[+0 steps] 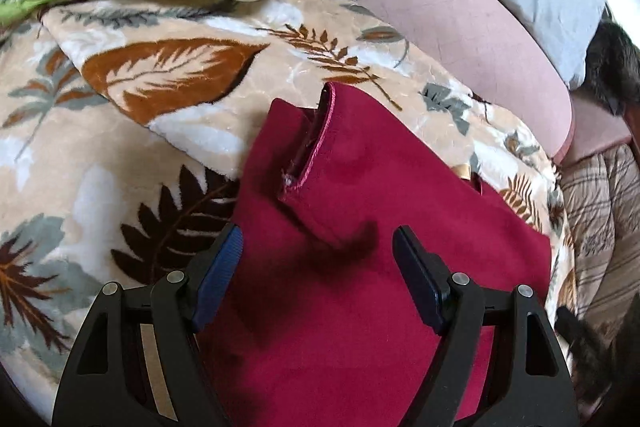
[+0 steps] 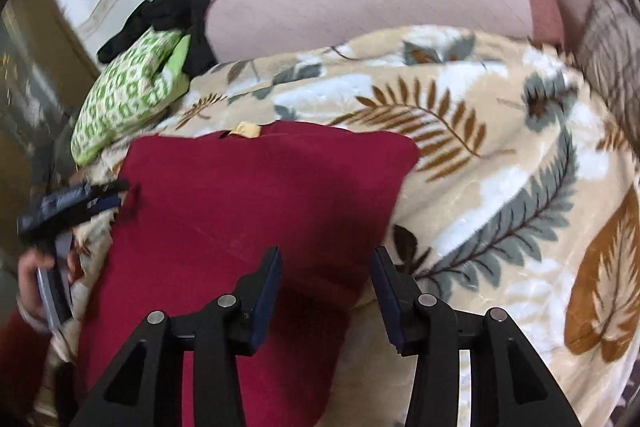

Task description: Fold small clothes

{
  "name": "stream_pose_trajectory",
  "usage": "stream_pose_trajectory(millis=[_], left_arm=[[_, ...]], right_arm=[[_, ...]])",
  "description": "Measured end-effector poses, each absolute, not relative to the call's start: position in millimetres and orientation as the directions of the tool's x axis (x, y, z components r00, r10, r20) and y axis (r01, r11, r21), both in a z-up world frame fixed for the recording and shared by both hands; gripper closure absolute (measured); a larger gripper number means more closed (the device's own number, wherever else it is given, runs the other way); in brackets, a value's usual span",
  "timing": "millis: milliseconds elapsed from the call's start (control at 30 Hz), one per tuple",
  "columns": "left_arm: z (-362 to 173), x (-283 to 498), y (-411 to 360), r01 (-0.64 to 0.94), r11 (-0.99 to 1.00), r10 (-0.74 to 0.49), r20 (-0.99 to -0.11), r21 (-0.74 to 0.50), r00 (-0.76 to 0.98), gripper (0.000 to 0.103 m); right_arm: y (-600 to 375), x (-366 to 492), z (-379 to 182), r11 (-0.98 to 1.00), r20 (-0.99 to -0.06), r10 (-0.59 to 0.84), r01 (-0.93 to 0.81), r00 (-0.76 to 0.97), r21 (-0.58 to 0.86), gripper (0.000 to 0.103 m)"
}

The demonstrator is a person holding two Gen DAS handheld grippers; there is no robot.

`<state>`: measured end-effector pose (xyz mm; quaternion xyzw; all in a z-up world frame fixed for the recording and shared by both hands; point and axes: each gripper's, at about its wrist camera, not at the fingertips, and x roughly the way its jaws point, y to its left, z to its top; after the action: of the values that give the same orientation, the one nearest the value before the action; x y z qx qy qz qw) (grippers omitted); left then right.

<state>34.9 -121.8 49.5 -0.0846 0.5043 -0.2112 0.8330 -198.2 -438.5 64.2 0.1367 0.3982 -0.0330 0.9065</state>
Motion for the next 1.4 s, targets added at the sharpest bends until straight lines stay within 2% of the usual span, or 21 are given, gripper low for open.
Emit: stream_pose_trajectory(millis=[133,167,200,233,267,300,333,367,433,600,700,800,900,1000,1067,1133,1300,1400], left_arm=[[54.3,37.8,-126.9,0.282,0.887,-0.457,-0.783,-0.365,0.423,0.025],[56.3,38.0,-130.0,0.295,0.883,-0.464,-0.774,-0.366,0.43,0.025],[58.0,38.3,-132.4,0.304,0.881,-0.467,-0.769,-0.362,0.436,0.031],[60.5,38.8,-136.2,0.321,0.879,-0.468,-0.765,-0.352,0.443,0.046],[63.1,39.2,-140.1,0.334,0.884,-0.454,-0.769,-0.327,0.45,0.064],[65.5,40.0,-144.1,0.349,0.891,-0.432,-0.776,-0.29,0.46,0.073],[67.0,40.6,-145.8,0.361,0.89,-0.429,-0.778,-0.278,0.459,0.089],[69.3,40.0,-145.4,0.377,0.882,-0.44,-0.778,-0.282,0.448,0.091],[74.5,35.9,-141.8,0.395,0.866,-0.47,-0.772,-0.308,0.428,0.091],[85.5,0.9,-119.5,0.436,0.839,-0.508,-0.754,-0.325,0.416,0.092],[67.0,-7.1,-114.1,0.422,0.85,-0.486,-0.78,-0.315,0.394,0.092],[49.1,-1.7,-116.8,0.394,0.869,-0.45,-0.809,-0.299,0.379,0.092],[49.6,-2.8,-116.7,0.407,0.865,-0.449,-0.815,-0.293,0.367,0.092],[60.4,-10.5,-112.2,0.425,0.863,-0.447,-0.802,-0.272,0.396,0.081],[69.5,-14.5,-108.7,0.41,0.873,-0.438,-0.792,-0.263,0.425,0.065],[78.0,-15.1,-108.6,0.412,0.868,-0.458,-0.77,-0.278,0.445,0.057],[89.5,-20.3,-124.6,0.427,0.864,-0.468,-0.735,-0.265,0.491,0.056],[82.8,-17.8,-141.0,0.439,0.861,-0.467,-0.744,-0.258,0.479,0.056]], right_arm=[[-406.6,-189.1,53.8,0.995,-0.743,0.026,0.051,0.668,0.081,0.059],[-404.3,-186.2,49.9,0.997,-0.757,-0.003,0.057,0.654,0.046,0.064],[-403.9,-182.5,43.4,0.997,-0.778,-0.044,0.074,0.627,0.003,0.072],[-407.4,-180.4,38.4,0.995,-0.792,-0.067,0.096,0.607,-0.01,0.087],[-414.6,-181.7,36.6,0.993,-0.792,-0.05,0.117,0.608,0.027,0.089],[-422.5,-185.5,37.9,0.988,-0.783,-0.028,0.136,0.622,0.073,0.09],[-427.9,-189.5,40.4,0.984,-0.772,-0.029,0.154,0.636,0.09,0.092],[-430.7,-192.4,42.8,0.982,-0.763,-0.026,0.161,0.646,0.103,0.093],[-442.8,-201.3,52.1,0.968,-0.728,0.002,0.183,0.686,0.175,0.093],[-447.8,-214.8,66.8,0.963,-0.699,0.048,0.152,0.714,0.222,0.093],[-438.2,-220.4,60.7,0.979,-0.725,0.055,0.106,0.687,0.174,0.093],[-435.0,-213.8,37.5,0.982,-0.806,0.047,0.119,0.59,0.144,0.092],[-432.3,-222.8,46.0,0.982,-0.81,0.044,0.124,0.585,0.143,0.085],[-433.6,-239.3,71.5,0.976,-0.76,0.047,0.133,0.648,0.173,0.077],[-432.1,-237.2,79.0,0.973,-0.733,0.023,0.152,0.68,0.171,0.072],[-428.1,-218.0,78.6,0.97,-0.731,0.019,0.165,0.682,0.179,0.072],[-423.9,-163.3,53.5,0.964,-0.776,-0.028,0.222,0.631,0.146,0.072],[-443.8,-143.5,25.4,0.94,-0.818,-0.12,0.329,0.562,0.088,0.072]])
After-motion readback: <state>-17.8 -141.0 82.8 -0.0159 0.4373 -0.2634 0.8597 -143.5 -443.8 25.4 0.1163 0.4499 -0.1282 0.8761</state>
